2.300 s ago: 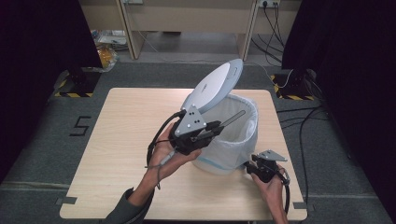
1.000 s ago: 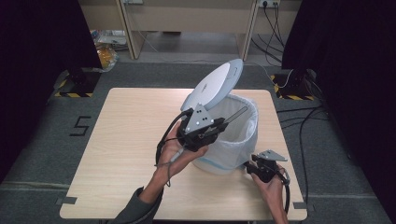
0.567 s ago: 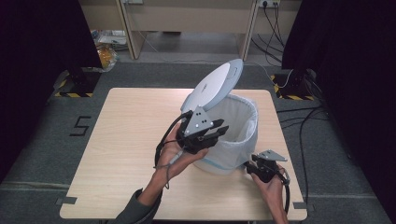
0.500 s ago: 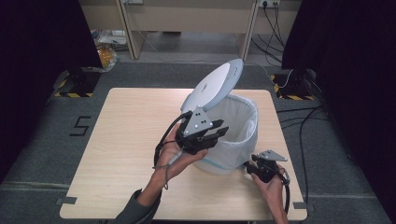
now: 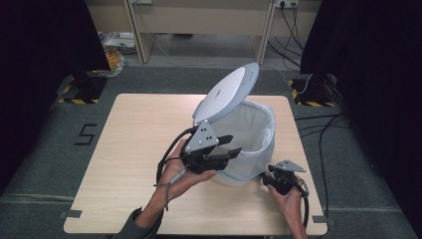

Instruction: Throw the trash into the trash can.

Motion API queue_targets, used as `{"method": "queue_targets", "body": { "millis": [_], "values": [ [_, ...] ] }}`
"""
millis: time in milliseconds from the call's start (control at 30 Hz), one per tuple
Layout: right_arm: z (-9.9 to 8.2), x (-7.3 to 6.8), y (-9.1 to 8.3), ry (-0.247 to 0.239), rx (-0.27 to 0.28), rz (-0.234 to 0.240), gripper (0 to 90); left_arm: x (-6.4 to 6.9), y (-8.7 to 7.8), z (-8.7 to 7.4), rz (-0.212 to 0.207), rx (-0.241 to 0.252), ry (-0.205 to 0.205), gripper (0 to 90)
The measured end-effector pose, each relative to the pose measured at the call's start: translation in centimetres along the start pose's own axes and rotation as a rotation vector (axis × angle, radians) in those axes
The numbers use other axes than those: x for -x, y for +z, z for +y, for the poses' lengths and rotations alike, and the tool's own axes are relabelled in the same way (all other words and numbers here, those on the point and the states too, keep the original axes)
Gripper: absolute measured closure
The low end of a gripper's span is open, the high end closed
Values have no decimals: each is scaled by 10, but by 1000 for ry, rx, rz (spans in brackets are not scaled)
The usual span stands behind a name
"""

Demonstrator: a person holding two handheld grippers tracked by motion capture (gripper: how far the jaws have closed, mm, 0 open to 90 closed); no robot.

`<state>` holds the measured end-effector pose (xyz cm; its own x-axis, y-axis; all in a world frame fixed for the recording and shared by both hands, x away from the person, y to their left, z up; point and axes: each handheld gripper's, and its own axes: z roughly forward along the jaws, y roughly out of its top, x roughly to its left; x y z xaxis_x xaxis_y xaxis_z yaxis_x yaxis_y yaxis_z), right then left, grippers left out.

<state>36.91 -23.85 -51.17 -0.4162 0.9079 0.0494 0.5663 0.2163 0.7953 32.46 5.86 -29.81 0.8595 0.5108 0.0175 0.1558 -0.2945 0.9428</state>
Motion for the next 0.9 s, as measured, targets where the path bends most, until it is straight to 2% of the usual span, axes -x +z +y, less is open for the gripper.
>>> {"method": "queue_targets", "body": {
  "millis": [200,367,467,567,633,833,900],
  "values": [
    [0,0,0,-2,0,-2,546,5,-11,-11,9,5,-7,532],
    [0,0,0,1,-1,-1,545,2,-25,-20,37,25,-22,515],
    [0,0,0,1,0,-1,545,0,-29,-24,42,18,-25,508],
    [0,0,0,0,-1,-1,545,-6,-32,-33,52,7,-24,491],
    [0,0,0,-1,-1,-2,546,-11,-33,-40,73,-10,-22,492],
    [0,0,0,1,-1,-1,546,-33,-50,-64,125,-36,-36,491],
    [0,0,0,1,-1,-1,545,-36,-52,-66,132,-36,-36,490]
  ]
}}
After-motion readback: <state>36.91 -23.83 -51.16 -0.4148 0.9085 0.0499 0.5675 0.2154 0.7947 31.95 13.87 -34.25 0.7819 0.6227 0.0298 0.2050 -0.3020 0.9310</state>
